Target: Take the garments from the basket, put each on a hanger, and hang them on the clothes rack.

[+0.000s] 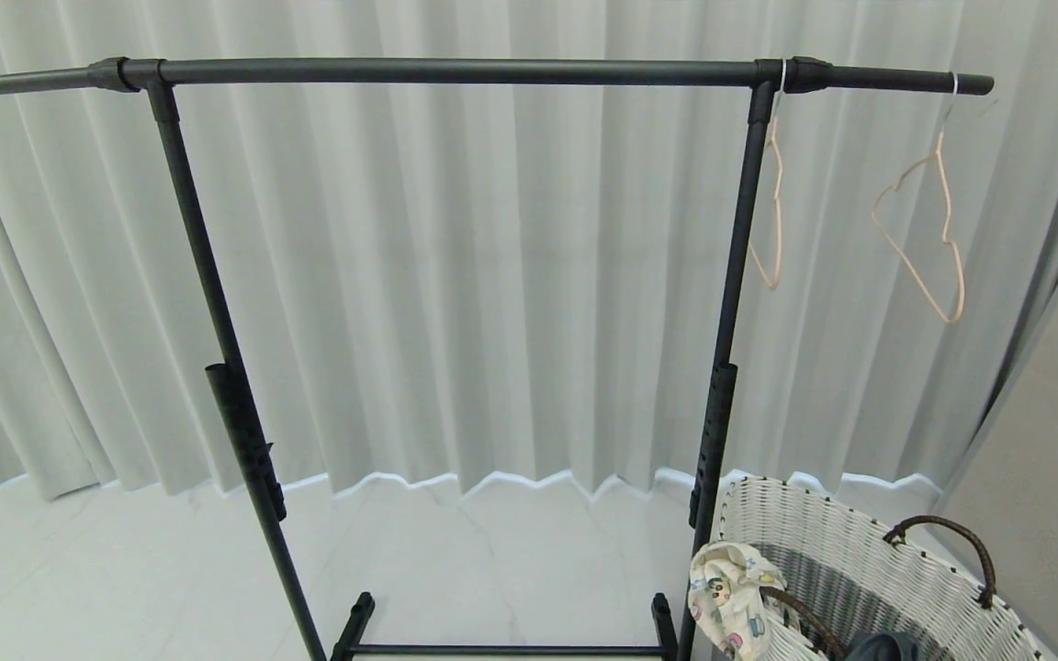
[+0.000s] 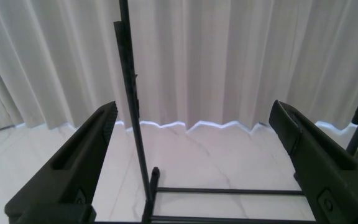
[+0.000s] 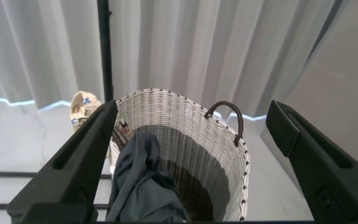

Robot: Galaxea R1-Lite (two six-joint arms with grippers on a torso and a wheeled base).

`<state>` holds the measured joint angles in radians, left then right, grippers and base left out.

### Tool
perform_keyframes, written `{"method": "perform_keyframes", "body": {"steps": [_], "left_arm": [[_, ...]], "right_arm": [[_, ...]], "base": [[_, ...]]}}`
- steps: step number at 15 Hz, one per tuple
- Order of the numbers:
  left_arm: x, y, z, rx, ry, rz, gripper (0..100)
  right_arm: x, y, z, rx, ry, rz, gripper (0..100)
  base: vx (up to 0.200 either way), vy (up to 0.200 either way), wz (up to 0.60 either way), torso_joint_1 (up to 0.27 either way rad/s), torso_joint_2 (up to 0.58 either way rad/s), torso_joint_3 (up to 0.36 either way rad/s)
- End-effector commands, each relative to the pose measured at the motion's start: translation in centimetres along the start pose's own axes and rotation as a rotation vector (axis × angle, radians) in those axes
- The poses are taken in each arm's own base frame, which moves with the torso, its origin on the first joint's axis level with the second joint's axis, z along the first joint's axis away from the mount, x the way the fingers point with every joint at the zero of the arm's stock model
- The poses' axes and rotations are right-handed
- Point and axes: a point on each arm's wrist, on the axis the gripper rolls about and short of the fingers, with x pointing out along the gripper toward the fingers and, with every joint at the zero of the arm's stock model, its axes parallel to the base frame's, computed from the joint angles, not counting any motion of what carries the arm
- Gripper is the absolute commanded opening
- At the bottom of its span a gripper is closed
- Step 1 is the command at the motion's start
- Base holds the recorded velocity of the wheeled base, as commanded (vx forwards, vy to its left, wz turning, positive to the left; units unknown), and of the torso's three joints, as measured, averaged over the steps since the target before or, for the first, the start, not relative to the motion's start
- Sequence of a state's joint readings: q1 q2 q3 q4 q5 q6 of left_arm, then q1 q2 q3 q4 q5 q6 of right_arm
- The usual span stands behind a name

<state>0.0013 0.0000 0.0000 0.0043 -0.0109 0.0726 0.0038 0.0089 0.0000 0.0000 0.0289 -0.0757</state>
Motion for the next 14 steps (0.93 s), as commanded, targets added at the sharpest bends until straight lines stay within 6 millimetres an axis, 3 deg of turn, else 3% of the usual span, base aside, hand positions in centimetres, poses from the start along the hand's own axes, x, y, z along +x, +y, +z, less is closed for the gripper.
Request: {"method": "perform_keyframes", "body": {"steps": [1, 4, 6, 7, 8, 11, 14], "left_arm": [[0.0, 0.0, 0.0, 0.000, 0.000, 0.000, 100], [0.0, 0.0, 0.0, 0.000, 0.000, 0.000, 100], [0.0, 0.0, 0.0, 0.000, 0.000, 0.000, 100], [0.0, 0.0, 0.0, 0.000, -0.001, 0.000, 100], [0.0, 0.0, 0.0, 0.000, 0.000, 0.000, 100], [0.0, 0.0, 0.0, 0.000, 0.000, 0.000, 100], [0.0, 0.0, 0.0, 0.000, -0.001, 0.000, 100]], "right_arm": [[0.2, 0.0, 0.1, -0.002, 0.019, 0.010, 100], [0.3, 0.0, 0.9, 0.018, 0.018, 0.082, 100], [1.3, -0.4, 7.6, 0.210, 0.026, 0.292, 100], [2.9, -0.4, 9.8, 0.226, 0.083, 0.328, 100], [4.9, 0.0, 10.1, 0.215, 0.185, 0.338, 100], [11.8, 0.7, 6.6, 0.113, 0.635, 0.261, 100], [16.5, -0.2, 3.1, -0.006, 0.857, 0.215, 100]], "base": [[0.000, 0.000, 0.00, 0.000, 0.00, 0.000], [0.000, 0.000, 0.00, 0.000, 0.00, 0.000], [0.000, 0.000, 0.00, 0.000, 0.00, 0.000], [0.000, 0.000, 0.00, 0.000, 0.00, 0.000], [0.000, 0.000, 0.00, 0.000, 0.00, 0.000], [0.000, 0.000, 0.00, 0.000, 0.00, 0.000], [0.000, 0.000, 0.00, 0.000, 0.00, 0.000]]}}
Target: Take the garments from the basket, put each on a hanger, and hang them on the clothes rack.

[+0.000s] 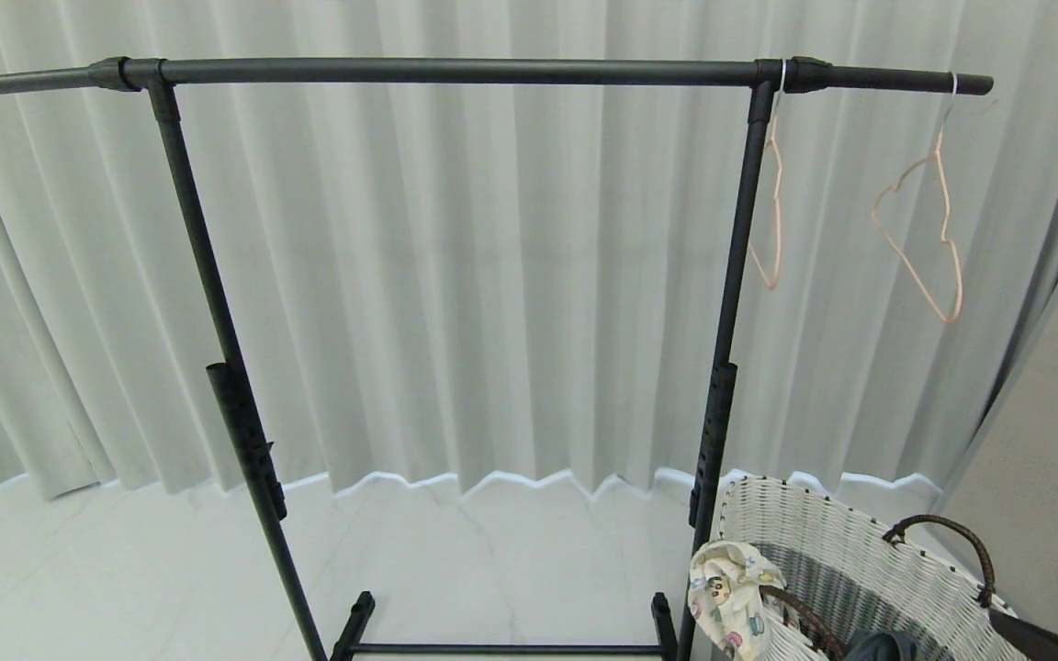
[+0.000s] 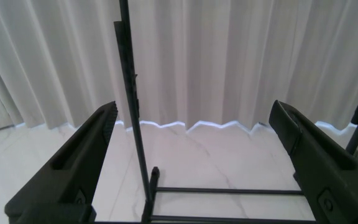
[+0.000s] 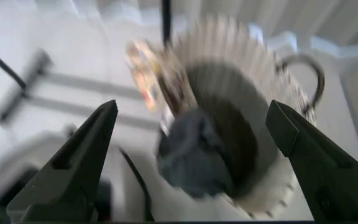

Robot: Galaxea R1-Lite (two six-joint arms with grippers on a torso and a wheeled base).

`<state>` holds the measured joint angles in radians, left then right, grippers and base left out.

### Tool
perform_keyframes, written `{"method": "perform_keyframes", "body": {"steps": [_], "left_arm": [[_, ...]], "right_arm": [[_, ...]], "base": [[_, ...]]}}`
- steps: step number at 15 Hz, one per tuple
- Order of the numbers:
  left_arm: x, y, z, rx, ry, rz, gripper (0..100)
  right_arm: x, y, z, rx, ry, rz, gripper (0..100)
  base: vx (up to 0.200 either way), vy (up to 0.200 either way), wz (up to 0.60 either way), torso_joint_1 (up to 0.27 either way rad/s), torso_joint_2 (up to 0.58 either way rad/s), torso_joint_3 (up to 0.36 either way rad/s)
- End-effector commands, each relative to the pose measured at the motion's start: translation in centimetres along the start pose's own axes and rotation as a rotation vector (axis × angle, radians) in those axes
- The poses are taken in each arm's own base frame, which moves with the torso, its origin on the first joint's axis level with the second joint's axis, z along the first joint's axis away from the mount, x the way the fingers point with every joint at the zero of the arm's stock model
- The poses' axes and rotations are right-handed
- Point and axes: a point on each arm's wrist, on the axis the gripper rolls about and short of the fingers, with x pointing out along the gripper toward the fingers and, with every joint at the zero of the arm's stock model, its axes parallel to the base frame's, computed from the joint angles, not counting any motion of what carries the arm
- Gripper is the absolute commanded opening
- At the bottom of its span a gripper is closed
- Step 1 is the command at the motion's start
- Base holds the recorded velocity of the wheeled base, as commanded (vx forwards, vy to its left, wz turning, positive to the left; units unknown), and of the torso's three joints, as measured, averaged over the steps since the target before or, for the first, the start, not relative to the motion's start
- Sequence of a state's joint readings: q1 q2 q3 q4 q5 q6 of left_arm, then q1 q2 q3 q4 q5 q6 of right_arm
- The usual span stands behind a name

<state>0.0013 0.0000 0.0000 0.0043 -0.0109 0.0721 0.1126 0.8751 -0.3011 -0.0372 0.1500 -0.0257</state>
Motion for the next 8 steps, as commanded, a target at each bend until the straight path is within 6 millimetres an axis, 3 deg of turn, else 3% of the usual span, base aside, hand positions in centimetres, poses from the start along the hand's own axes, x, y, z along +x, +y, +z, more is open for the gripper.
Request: {"method": "perform_keyframes", "body": {"steps": [1, 4, 8], "left_arm": [[0.0, 0.0, 0.0, 0.000, 0.000, 0.000, 100], [0.0, 0.0, 0.0, 0.000, -0.001, 0.000, 100], [0.0, 0.0, 0.0, 0.000, -0.001, 0.000, 100]], "right_arm": [[8.1, -2.6, -0.9, -0.023, 0.375, -0.057, 100], [9.9, -2.9, -2.1, -0.045, 0.503, -0.142, 100], [11.1, -2.8, -3.0, -0.051, 0.584, -0.124, 100]], "base": [[0.000, 0.000, 0.00, 0.000, 0.00, 0.000], [0.000, 0.000, 0.00, 0.000, 0.00, 0.000], [0.000, 0.000, 0.00, 0.000, 0.00, 0.000]]}}
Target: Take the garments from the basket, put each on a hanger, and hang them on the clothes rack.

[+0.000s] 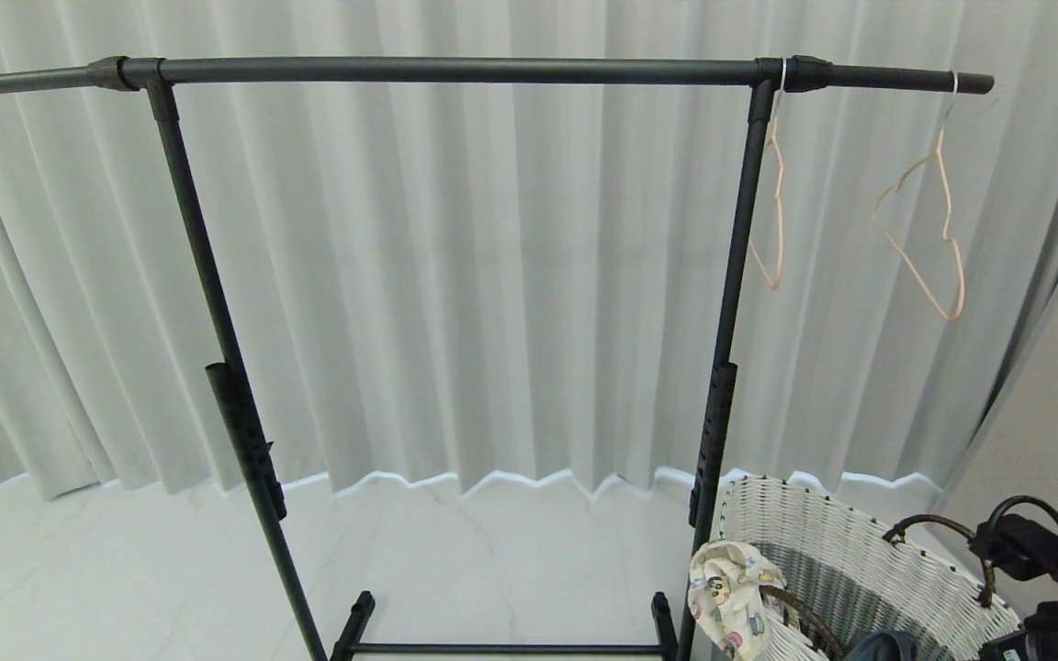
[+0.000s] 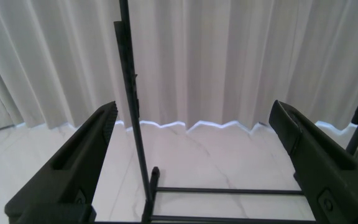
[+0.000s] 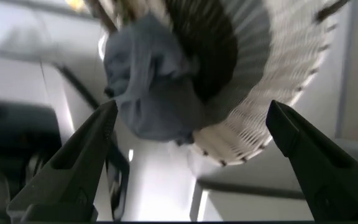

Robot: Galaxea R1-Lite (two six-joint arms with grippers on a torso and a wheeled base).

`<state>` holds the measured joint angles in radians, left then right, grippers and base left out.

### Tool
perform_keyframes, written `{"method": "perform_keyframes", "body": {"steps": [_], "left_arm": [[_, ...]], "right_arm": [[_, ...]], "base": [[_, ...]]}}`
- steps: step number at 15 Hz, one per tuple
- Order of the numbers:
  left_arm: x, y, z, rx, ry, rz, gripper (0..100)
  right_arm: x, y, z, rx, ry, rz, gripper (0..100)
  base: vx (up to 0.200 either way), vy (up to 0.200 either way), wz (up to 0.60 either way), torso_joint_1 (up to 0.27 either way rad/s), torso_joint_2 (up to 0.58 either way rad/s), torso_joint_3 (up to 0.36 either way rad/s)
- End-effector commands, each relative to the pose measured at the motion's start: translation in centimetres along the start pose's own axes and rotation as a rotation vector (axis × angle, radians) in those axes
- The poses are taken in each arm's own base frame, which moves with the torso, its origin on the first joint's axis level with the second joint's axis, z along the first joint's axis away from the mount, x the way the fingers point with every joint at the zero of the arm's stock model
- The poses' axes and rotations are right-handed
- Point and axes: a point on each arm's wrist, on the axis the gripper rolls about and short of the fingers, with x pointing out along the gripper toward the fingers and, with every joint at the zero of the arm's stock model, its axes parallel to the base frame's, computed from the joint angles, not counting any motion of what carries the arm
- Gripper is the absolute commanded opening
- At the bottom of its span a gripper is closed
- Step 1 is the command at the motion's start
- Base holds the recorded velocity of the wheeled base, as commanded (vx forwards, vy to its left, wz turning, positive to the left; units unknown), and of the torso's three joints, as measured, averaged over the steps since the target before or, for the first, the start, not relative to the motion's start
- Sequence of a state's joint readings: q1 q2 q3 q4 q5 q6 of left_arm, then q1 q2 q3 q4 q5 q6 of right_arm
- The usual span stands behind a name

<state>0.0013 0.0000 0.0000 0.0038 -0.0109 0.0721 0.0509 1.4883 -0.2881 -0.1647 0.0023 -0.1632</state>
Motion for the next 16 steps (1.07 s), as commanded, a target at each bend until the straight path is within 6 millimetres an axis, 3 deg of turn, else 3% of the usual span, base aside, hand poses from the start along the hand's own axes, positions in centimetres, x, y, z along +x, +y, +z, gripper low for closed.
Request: {"method": "perform_keyframes", "body": {"steps": [1, 3, 4, 7, 10, 15, 16], "left_arm": [[0.0, 0.0, 0.0, 0.000, 0.001, 0.000, 100], [0.0, 0.0, 0.0, 0.000, 0.001, 0.000, 100], [0.0, 0.0, 0.0, 0.000, 0.001, 0.000, 100], [0.0, 0.0, 0.0, 0.000, 0.001, 0.000, 100], [0.0, 0.0, 0.0, 0.000, -0.001, 0.000, 100], [0.0, 0.0, 0.0, 0.000, -0.001, 0.000, 100], [0.0, 0.0, 0.0, 0.000, 0.001, 0.000, 100]], "right_arm": [[1.7, 0.4, -0.2, -0.017, 0.091, 0.024, 100], [2.6, 0.7, 0.2, -0.036, 0.091, 0.032, 100], [4.5, 1.1, 0.9, -0.061, 0.072, 0.018, 100], [6.8, 1.1, 0.9, -0.066, 0.107, -0.052, 100], [8.1, 1.1, 1.2, -0.068, 0.091, -0.070, 100], [8.3, 1.1, 1.1, -0.071, 0.108, -0.111, 100], [8.3, 1.1, 1.1, -0.071, 0.107, -0.109, 0]], "base": [[0.000, 0.000, 0.00, 0.000, 0.00, 0.000], [0.000, 0.000, 0.00, 0.000, 0.00, 0.000], [0.000, 0.000, 0.00, 0.000, 0.00, 0.000], [0.000, 0.000, 0.00, 0.000, 0.00, 0.000], [0.000, 0.000, 0.00, 0.000, 0.00, 0.000], [0.000, 0.000, 0.00, 0.000, 0.00, 0.000], [0.000, 0.000, 0.00, 0.000, 0.00, 0.000]]}}
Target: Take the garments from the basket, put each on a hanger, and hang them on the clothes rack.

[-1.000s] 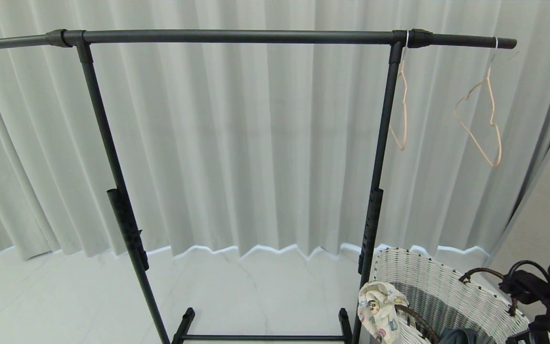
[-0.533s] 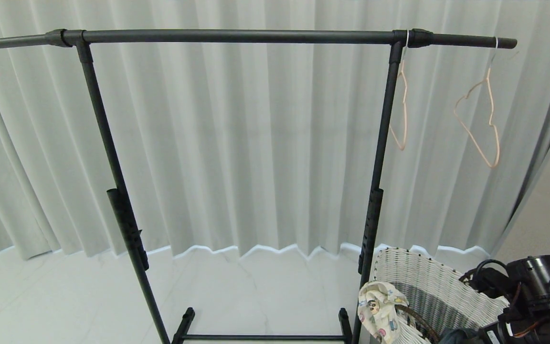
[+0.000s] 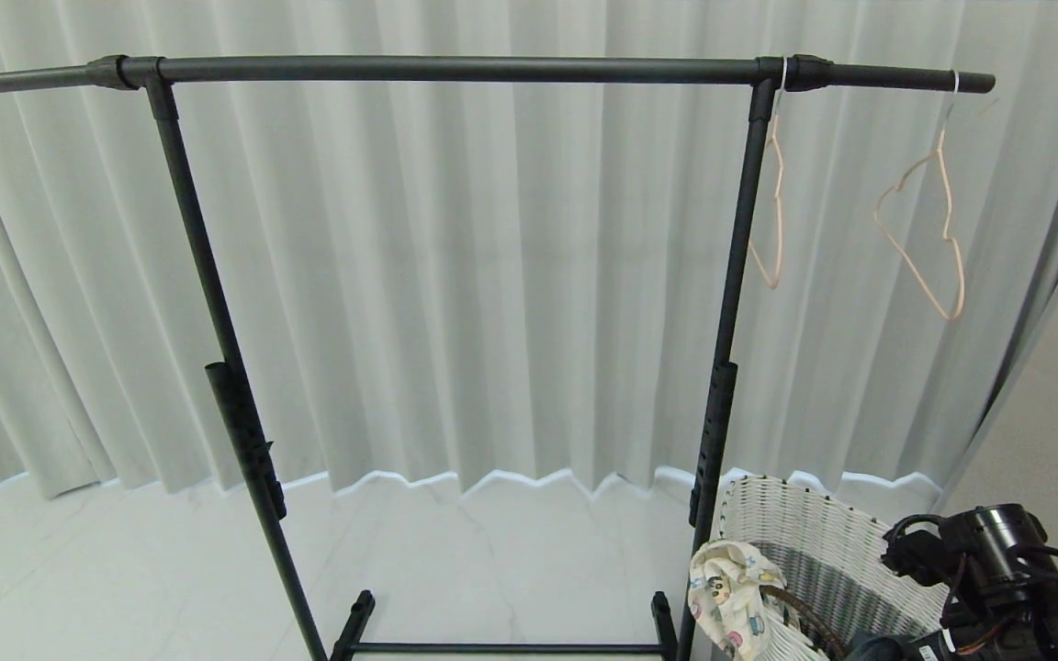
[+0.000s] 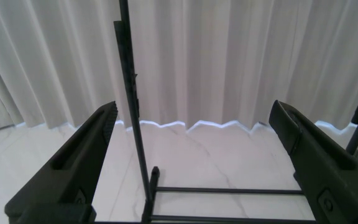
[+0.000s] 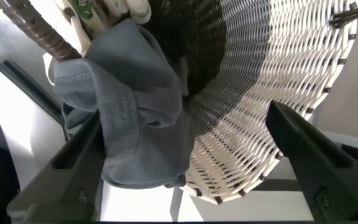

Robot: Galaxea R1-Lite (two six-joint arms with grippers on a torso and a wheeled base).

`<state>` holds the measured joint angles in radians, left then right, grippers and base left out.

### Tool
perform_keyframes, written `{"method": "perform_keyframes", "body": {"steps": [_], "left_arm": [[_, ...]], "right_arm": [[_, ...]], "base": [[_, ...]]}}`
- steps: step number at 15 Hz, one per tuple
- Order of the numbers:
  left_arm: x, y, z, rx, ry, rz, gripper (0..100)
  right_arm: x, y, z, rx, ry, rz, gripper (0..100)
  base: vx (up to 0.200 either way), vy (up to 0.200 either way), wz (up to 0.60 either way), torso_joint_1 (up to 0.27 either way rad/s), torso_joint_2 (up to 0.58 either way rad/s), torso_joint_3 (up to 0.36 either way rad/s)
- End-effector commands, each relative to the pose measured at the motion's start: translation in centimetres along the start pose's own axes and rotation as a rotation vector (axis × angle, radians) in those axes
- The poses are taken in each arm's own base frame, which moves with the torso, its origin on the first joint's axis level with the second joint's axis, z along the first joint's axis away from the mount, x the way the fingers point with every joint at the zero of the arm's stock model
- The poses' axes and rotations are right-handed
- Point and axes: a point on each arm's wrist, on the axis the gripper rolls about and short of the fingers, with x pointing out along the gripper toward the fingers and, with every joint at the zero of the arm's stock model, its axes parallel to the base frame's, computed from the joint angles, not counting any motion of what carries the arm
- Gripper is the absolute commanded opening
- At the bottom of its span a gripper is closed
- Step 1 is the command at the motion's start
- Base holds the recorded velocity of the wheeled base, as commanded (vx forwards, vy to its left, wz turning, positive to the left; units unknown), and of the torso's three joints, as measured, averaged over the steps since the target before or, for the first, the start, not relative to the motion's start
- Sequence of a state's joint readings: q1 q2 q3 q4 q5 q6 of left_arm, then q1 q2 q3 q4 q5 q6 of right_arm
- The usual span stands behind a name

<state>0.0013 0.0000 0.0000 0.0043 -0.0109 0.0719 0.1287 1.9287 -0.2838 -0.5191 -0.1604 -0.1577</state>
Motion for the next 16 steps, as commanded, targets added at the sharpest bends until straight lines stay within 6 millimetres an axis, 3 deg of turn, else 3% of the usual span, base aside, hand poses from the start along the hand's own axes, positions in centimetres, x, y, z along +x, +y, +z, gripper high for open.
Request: {"method": "perform_keyframes", "body": {"steps": [1, 5, 8, 14, 16], "left_arm": [[0.0, 0.0, 0.0, 0.000, 0.000, 0.000, 100], [0.0, 0.0, 0.0, 0.000, 0.000, 0.000, 100], [0.0, 0.0, 0.0, 0.000, 0.000, 0.000, 100], [0.0, 0.0, 0.0, 0.000, -0.001, 0.000, 100], [0.0, 0.0, 0.0, 0.000, 0.000, 0.000, 100]], "right_arm": [[0.0, 0.0, 0.1, -0.002, -0.002, 0.000, 0], [-0.3, 0.1, -0.1, -0.001, -0.011, 0.001, 0], [-2.0, 0.3, -0.2, -0.008, -0.073, 0.005, 0], [-9.8, -0.5, 1.1, 0.007, -0.406, -0.016, 0], [-14.5, -1.1, 1.3, 0.004, -0.473, -0.012, 0]], "base": [[0.000, 0.000, 0.00, 0.000, 0.00, 0.000], [0.000, 0.000, 0.00, 0.000, 0.00, 0.000], [0.000, 0.000, 0.00, 0.000, 0.00, 0.000], [0.000, 0.000, 0.00, 0.000, 0.00, 0.000], [0.000, 0.000, 0.00, 0.000, 0.00, 0.000]]}}
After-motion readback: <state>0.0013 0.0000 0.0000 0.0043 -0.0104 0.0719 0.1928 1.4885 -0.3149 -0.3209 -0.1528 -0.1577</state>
